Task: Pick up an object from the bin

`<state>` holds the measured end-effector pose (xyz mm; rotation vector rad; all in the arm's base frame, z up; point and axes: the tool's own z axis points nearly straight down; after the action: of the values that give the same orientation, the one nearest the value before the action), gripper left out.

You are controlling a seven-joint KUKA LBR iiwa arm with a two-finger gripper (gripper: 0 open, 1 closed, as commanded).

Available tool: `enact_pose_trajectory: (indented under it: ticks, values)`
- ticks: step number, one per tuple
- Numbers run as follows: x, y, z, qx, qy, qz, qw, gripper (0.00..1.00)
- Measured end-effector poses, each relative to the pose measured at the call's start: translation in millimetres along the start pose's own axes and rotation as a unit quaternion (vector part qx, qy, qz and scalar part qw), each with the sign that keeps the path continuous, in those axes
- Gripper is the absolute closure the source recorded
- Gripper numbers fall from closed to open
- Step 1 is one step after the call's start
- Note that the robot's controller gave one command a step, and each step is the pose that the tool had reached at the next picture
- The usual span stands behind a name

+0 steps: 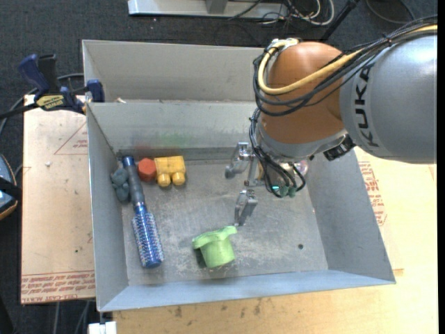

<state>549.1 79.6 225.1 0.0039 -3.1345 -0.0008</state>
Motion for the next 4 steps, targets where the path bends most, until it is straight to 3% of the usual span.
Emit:
enact_pose_trajectory:
  ticks: [1, 2, 3, 4]
  values:
    - [7.0, 10, 151, 0.001, -0.0072, -0.251, 0.9681, 0.0]
    - [60.6, 28, 126, 0.001, -0.0032, -0.484, 0.8749, 0.0]
    - [69.4, 54, 126, 0.001, -0.0034, -0.559, 0.8291, 0.0]
    - [61.5, 46, 150, 0.001, -0.0081, -0.614, 0.7896, 0.0]
